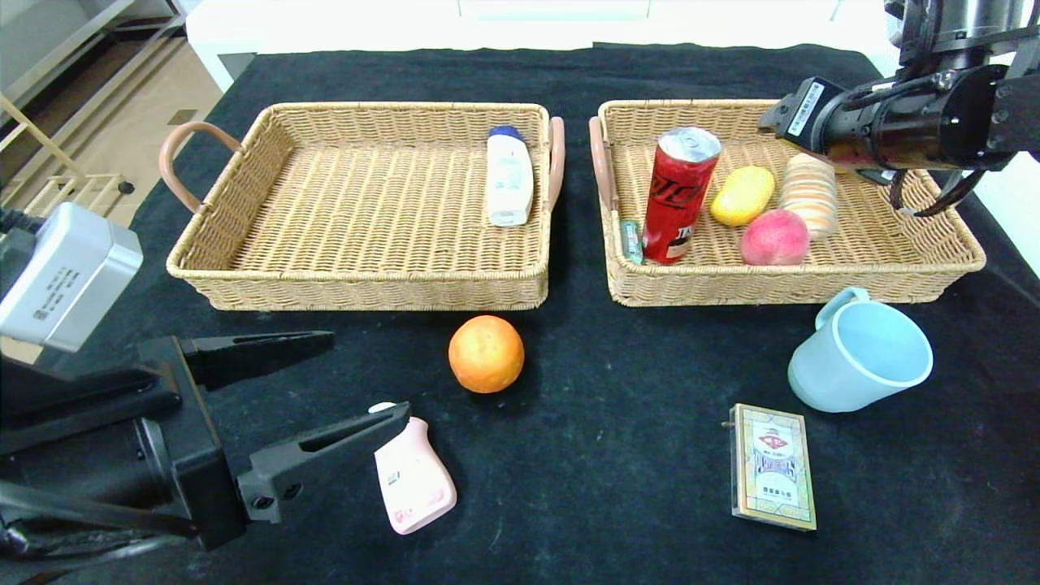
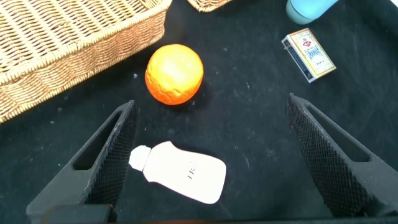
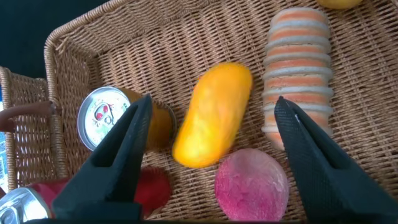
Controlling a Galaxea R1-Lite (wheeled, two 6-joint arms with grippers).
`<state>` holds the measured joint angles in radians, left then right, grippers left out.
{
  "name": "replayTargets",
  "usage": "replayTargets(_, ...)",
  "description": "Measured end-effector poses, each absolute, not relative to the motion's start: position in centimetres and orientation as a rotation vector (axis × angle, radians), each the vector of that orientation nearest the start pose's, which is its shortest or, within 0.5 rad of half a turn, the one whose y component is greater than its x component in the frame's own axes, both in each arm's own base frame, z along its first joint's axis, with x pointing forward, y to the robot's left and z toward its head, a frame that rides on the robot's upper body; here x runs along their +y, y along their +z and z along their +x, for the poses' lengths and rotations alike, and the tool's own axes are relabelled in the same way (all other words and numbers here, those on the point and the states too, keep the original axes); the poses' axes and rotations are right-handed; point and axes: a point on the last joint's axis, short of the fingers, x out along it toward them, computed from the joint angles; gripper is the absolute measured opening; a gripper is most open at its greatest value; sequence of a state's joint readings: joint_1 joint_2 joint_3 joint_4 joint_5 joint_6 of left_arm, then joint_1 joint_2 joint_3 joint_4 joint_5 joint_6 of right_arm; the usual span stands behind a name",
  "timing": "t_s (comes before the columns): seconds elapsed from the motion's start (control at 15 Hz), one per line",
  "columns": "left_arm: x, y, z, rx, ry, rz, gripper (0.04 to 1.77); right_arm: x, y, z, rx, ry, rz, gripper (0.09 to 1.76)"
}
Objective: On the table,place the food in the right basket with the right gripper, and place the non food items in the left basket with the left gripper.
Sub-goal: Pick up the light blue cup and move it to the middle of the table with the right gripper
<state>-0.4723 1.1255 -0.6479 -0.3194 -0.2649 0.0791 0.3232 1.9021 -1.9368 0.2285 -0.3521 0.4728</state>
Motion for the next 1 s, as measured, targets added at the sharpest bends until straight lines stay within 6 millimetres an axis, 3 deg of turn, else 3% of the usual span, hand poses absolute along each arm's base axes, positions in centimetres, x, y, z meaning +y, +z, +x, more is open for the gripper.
replayTargets(0.4, -7.9, 24.0, 14.1, 0.138, -0.743, 0.093, 1.72, 11.1, 34.6, 33.4, 0.198, -0.073, 0.38, 1.59)
replayTargets(1.0, -8.0, 23.8, 14.2, 0.146, -0.746, 0.1, 1.72, 8.8, 33.1, 24.9, 0.466, -0.098, 0.221, 1.67)
